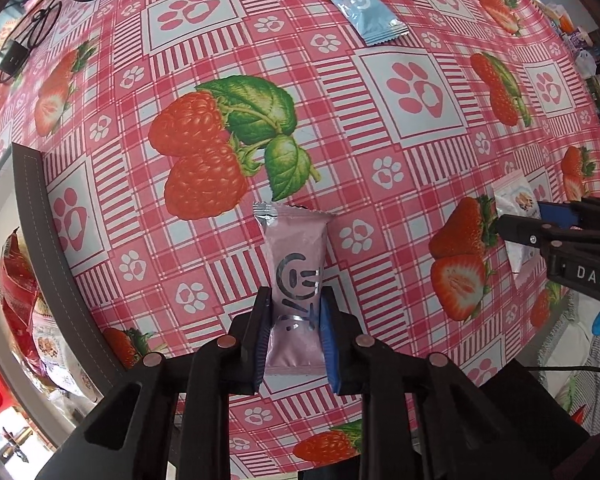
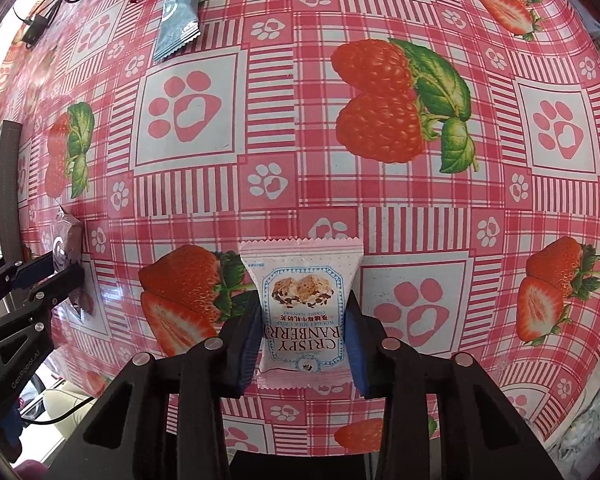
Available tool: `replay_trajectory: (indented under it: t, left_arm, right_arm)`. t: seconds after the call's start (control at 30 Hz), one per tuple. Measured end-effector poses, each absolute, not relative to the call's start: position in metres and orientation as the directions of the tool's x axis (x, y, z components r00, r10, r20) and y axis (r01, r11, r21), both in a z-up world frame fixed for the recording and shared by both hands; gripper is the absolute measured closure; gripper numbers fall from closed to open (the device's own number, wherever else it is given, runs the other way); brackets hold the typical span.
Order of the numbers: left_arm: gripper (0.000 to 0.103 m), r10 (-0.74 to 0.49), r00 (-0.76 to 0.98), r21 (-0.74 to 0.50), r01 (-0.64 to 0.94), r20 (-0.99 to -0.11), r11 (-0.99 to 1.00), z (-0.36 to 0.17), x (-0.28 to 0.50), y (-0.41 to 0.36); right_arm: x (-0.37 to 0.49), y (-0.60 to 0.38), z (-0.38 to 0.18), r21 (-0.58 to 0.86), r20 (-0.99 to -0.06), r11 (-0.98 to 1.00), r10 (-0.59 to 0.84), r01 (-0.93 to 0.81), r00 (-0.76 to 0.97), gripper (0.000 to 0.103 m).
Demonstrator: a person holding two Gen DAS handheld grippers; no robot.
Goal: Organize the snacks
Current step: 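Grasp the pink bar with the left tool while the right grasps the cranberry pack, then carry the pink bar with the left tool while the right carries the cranberry pack toward the tray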
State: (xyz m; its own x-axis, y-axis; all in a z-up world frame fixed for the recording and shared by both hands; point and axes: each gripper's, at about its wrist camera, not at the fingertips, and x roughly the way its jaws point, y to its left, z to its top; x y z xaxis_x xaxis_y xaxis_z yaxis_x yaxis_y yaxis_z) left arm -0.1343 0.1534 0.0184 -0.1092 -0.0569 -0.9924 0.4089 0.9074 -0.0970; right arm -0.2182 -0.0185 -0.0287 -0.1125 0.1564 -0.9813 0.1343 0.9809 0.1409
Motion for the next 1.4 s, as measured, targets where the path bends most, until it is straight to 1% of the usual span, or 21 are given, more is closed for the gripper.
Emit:
replay_trajectory:
  t: [0.13,0.47,0.63,0.73,0.8,1.07,1.2,1.4]
  left_arm:
    - [0.078,-0.107,-0.081,-0.130,0.378,-0.991,0.917,0.036,-0.117,0.162]
    - [0.078,-0.164,0.034,-0.143,0.337,-0.986,0.931,0.079,-0.072,0.186]
    - [0.078,-0.173,0.086,-0.141,0.292,-0.981,0.946,0.093,-0.076,0.218]
    - [0.078,-0.180,0.121,-0.143,0.265,-0.976,0.954,0.097,-0.117,0.251]
    - [0.078,-0.183,0.136,-0.147,0.240,-0.974,0.959,0.103,-0.118,0.265]
    - [0.078,-0.172,0.184,-0.151,0.122,-0.968,0.981,0.113,-0.117,0.322]
    - [0.078,-0.149,0.199,-0.140,0.059,-0.968,0.988,0.114,-0.117,0.351]
    - [0.078,-0.107,0.191,-0.115,-0.036,-0.976,0.993,0.106,-0.119,0.393]
  right_arm:
    - [-0.208,-0.011,-0.019,0.171,-0.979,0.978,0.182,0.118,-0.096,0.064]
    - [-0.166,0.024,0.008,0.199,-0.977,0.978,0.203,0.062,-0.062,0.064]
    - [-0.142,0.052,0.024,0.212,-0.976,0.977,0.213,0.032,-0.041,0.064]
    - [-0.128,0.070,0.033,0.220,-0.975,0.975,0.220,0.004,-0.032,0.064]
    - [-0.117,0.086,0.041,0.226,-0.974,0.974,0.225,-0.015,-0.026,0.064]
    - [-0.087,0.138,0.055,0.244,-0.970,0.964,0.244,-0.109,-0.016,0.064]
    - [-0.097,0.163,0.055,0.276,-0.961,0.949,0.278,-0.149,-0.013,0.064]
    - [-0.087,0.209,0.062,0.307,-0.951,0.923,0.308,-0.234,-0.032,0.064]
